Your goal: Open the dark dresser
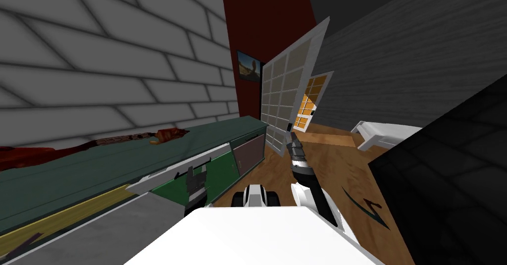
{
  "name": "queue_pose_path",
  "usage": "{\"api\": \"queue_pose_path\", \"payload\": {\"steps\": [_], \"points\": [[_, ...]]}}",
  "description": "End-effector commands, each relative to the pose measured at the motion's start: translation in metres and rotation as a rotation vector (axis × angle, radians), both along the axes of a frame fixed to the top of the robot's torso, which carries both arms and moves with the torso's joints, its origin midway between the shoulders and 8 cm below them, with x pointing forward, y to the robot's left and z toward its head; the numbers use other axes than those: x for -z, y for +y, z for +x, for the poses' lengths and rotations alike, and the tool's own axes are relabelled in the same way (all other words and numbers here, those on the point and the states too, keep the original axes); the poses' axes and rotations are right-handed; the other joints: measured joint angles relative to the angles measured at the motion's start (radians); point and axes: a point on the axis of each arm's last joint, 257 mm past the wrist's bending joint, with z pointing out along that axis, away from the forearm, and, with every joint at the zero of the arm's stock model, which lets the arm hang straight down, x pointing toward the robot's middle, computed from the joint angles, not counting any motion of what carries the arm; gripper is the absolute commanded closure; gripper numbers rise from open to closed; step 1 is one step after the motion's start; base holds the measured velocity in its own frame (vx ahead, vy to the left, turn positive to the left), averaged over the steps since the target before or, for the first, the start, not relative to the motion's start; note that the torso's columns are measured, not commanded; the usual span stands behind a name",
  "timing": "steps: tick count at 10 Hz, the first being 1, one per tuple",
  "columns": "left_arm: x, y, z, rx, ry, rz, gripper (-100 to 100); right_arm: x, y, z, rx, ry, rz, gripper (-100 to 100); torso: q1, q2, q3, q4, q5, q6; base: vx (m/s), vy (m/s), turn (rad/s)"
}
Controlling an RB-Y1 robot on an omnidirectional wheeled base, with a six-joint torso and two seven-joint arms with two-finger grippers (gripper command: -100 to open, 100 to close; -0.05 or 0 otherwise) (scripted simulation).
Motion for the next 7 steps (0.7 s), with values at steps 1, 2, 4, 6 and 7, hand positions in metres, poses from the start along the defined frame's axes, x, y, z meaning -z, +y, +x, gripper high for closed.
{"api": "queue_pose_path", "payload": {"steps": [1,2,4,6,7], "points": [[-0.006,0.032,0.013,-0.034,0.004,0.001,-100,0.000,0.000,0.000,0.000,0.000,0.000,0,0.000,-0.002,-0.001,0.000,0.000,0.000,-0.089,-0.075,-0.137],[-0.008,0.044,0.018,-0.047,0.004,0.001,-100,0.000,0.000,0.000,0.000,0.000,0.000,0,0.001,-0.004,-0.003,0.000,-0.001,0.000,-0.094,-0.063,-0.132],[-0.014,0.068,0.026,-0.075,0.000,-0.002,-100,0.000,0.000,0.000,0.000,0.000,0.000,0,0.000,-0.003,-0.003,0.001,-0.002,0.000,-0.081,-0.059,-0.135],[-0.017,0.079,0.030,-0.090,-0.002,-0.004,-100,0.000,0.000,0.000,0.000,0.000,0.000,0,-0.003,-0.001,-0.002,0.003,-0.005,-0.002,-0.042,-0.041,-0.048],[-0.021,0.091,0.033,-0.105,-0.006,-0.008,-100,0.000,0.000,0.000,0.000,0.000,0.000,0,-0.003,-0.001,-0.001,0.003,-0.005,-0.001,-0.057,-0.053,-0.146]]}}
